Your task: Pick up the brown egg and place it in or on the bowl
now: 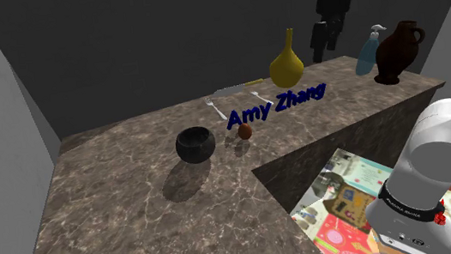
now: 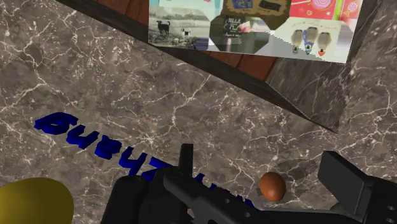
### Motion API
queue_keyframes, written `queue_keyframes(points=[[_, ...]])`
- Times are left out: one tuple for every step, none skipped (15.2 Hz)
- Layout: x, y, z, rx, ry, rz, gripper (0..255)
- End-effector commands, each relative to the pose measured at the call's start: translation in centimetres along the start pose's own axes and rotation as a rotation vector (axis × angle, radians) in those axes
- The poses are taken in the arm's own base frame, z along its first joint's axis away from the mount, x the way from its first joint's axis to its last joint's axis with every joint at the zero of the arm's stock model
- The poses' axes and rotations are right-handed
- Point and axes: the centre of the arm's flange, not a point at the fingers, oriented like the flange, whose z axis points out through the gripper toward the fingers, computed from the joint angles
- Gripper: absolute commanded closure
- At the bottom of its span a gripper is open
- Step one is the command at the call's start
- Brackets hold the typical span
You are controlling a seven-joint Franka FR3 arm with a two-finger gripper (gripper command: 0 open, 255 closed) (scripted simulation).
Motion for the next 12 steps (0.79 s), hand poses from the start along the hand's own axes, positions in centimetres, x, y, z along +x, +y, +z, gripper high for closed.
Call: queue_keyframes(points=[[0.0, 0.0, 0.0, 0.0, 0.0, 0.0, 0], [1.1, -0.5, 0.8, -0.001, -0.009, -0.004, 0], [2.2, -1.0, 1.6, -0.002, -0.019, -0.008, 0], [3.2, -1.5, 2.4, -0.003, -0.028, -0.012, 0], [4.3, -2.0, 3.3, -0.004, -0.038, -0.016, 0], [5.3, -2.5, 4.1, -0.005, -0.047, -0.02, 0], [6.4, -3.0, 5.0, -0.006, -0.057, -0.024, 0], [7.4, -3.5, 5.8, -0.007, -0.066, -0.029, 0], [8.4, -4.0, 6.7, -0.008, -0.075, -0.033, 0], [9.4, -4.6, 7.6, -0.009, -0.085, -0.037, 0], [10.4, -5.1, 8.5, -0.01, -0.094, -0.041, 0], [11.4, -5.6, 9.4, -0.011, -0.104, -0.045, 0]])
